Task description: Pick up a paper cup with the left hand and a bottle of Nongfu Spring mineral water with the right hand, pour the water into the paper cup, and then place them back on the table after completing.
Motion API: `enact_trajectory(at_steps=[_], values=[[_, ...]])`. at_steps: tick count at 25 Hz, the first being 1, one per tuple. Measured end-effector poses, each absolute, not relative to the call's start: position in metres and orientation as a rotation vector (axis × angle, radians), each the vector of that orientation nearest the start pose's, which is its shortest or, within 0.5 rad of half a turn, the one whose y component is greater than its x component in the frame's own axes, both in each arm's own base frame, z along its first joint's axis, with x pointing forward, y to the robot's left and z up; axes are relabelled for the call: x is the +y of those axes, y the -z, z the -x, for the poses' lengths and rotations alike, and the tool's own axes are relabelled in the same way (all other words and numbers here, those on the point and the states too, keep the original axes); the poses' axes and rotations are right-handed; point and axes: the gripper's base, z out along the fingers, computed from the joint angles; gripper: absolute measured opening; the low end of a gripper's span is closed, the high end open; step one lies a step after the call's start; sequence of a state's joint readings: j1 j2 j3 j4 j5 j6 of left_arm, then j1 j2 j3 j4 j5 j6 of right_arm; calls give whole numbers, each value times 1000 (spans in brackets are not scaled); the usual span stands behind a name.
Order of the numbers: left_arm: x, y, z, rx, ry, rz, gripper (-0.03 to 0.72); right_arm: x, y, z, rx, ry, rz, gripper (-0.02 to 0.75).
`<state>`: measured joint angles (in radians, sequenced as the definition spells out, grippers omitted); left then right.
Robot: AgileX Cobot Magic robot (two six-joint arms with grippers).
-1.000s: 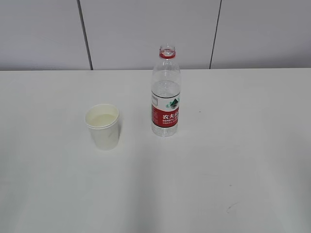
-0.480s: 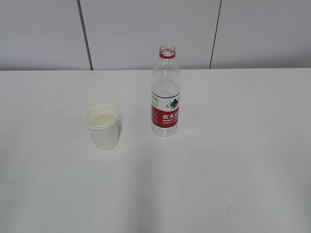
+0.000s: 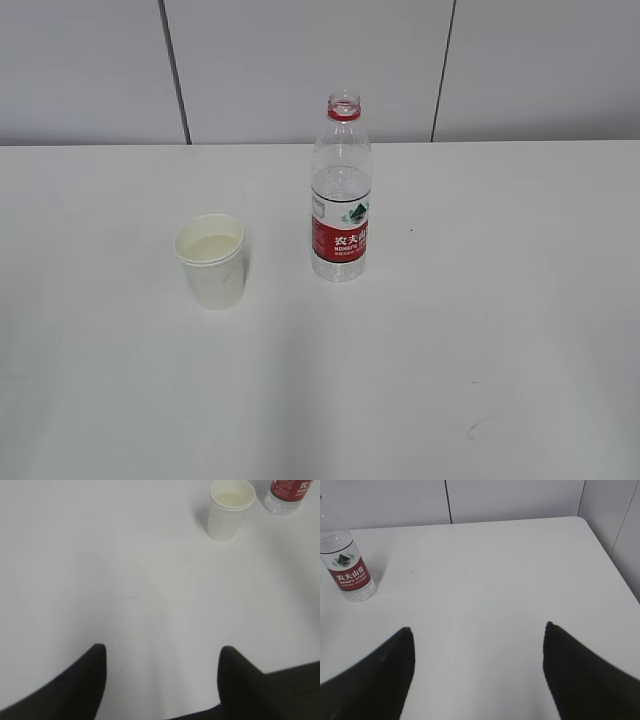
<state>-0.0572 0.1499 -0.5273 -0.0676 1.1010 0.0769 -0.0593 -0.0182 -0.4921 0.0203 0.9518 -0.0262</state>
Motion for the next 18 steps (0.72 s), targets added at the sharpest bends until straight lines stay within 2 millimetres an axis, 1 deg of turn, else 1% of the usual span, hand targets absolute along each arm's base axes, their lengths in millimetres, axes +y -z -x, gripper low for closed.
enact_trajectory(at_steps=[5,8,11,18], values=[[-6,-281,-14,2201,73,-148,435,2,-284,5,1942,34,-28,590],[-6,-281,-14,2201,73,-148,435,2,-282,10,2013,47,-2,590],[-6,-281,-14,2201,73,-148,435,2,-275,14,2098,55,16,590],[-6,-281,-14,2201,73,-148,426,3,-269,12,2123,52,21,590]])
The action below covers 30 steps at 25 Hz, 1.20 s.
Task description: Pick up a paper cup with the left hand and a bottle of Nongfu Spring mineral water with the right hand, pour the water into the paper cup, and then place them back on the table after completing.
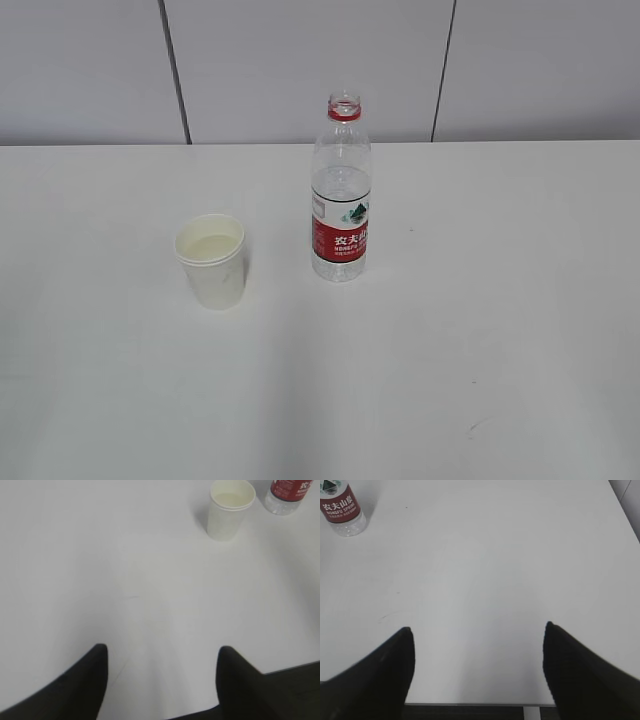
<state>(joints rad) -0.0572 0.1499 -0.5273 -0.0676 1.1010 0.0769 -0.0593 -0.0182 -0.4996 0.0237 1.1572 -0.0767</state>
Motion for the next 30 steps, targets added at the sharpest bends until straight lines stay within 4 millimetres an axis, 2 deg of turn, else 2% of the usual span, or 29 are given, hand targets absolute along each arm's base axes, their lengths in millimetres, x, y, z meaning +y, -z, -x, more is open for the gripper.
enact_trajectory(at_steps=[16,30], values=[[-6,-281,-14,2201,73,-148,426,3,-269,11,2117,50,23,590],[-6,-281,-14,2201,73,-148,394,3,-270,11,2115,50,23,589]])
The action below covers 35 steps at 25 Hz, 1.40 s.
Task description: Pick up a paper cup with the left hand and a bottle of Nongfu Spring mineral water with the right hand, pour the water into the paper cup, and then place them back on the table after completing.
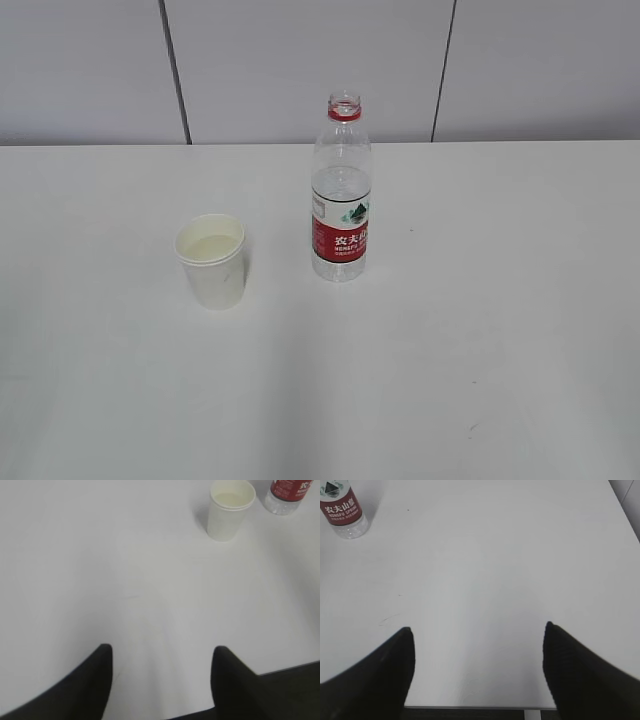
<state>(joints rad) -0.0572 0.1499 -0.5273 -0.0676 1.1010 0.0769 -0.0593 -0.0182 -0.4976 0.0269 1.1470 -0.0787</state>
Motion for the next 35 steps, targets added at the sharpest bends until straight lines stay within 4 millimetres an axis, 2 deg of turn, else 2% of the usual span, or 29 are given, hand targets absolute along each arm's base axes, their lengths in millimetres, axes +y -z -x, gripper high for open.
enact_trajectory(at_steps=[23,35], values=[[-6,-281,-14,2201,73,-148,247,3,-269,11,2114,52,27,588],[-6,-281,-14,2201,73,-148,238,2,-269,11,2114,70,47,588]])
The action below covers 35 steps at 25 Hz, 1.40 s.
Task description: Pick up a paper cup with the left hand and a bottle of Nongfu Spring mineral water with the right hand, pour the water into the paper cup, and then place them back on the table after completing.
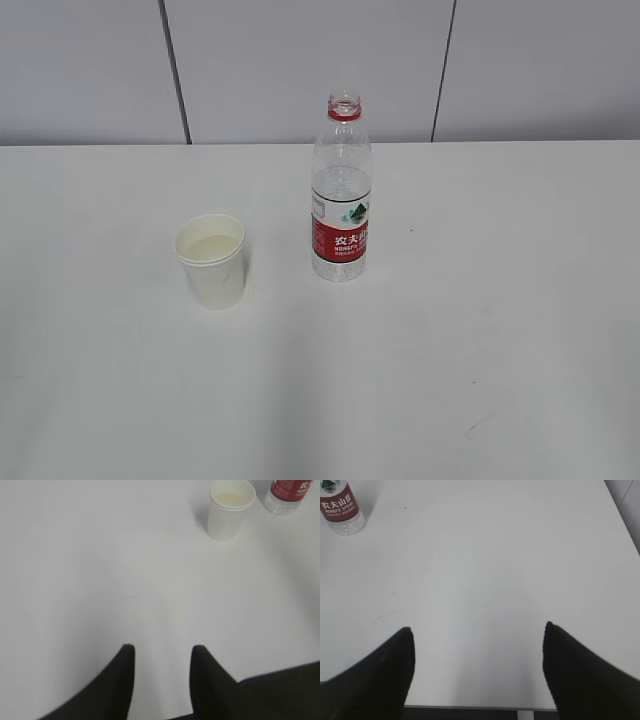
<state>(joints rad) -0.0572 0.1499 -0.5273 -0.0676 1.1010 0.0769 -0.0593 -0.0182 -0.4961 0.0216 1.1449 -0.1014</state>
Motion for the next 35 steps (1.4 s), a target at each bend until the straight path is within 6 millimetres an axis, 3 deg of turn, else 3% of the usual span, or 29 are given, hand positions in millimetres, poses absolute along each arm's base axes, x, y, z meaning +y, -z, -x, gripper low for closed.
enact_trajectory(at_steps=[35], values=[[-6,-281,-14,2201,73,-148,238,2,-269,11,2114,74,49,587]])
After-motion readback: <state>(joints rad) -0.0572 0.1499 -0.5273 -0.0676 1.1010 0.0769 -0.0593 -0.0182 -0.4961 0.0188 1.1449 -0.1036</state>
